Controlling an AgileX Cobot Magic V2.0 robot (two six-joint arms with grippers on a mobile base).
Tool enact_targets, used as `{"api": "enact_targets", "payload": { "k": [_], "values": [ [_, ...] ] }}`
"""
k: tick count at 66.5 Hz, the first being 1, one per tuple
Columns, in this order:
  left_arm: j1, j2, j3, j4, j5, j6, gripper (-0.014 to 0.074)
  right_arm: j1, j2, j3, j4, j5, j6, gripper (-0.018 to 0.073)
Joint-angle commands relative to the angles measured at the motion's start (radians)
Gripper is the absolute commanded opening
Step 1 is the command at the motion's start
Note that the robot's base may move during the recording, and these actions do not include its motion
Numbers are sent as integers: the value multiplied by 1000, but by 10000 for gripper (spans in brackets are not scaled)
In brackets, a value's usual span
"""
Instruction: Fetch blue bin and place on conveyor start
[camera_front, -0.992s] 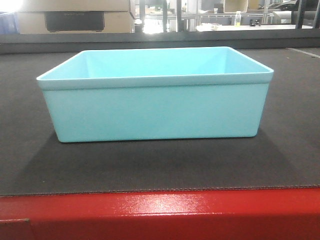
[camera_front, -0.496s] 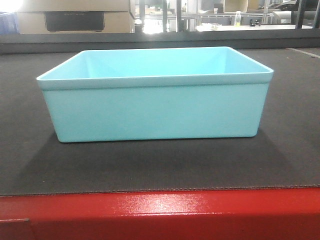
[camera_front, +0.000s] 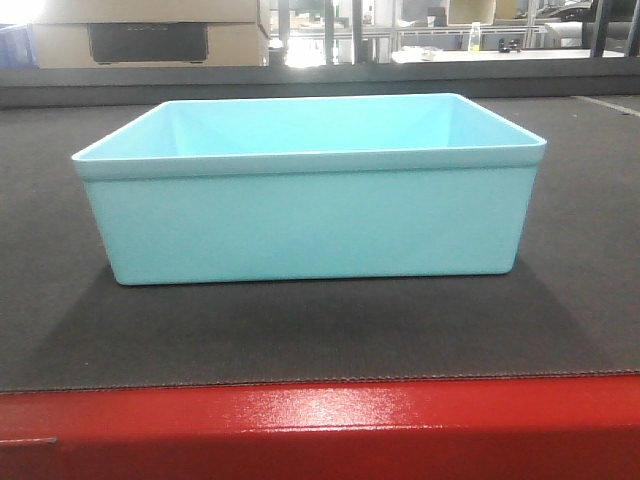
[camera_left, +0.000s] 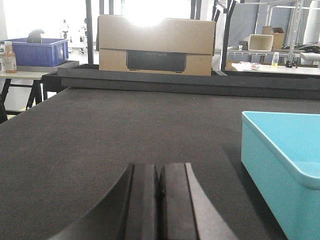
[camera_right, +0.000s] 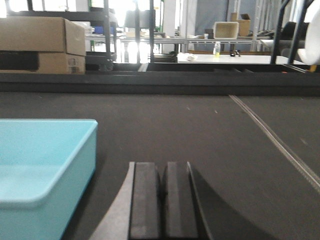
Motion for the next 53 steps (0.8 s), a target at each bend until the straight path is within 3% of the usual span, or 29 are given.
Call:
{"api": "enact_targets", "payload": {
  "k": [1,13,21,53],
  "values": [
    [3,-6,-1,-6,-17,1,-111,-24,-81,76,8,-23,-9,-153],
    [3,-6,-1,-6,-17,1,-111,-44,-250,148,10,0,-9,-153],
    [3,-6,-1,-6,-19,1,-111,-44,-253,148,-8,73,-9,-153],
    [3,-6,-1,-6,-19,1,-111,-44,-253,148,-8,74,-9,-153]
  ]
}}
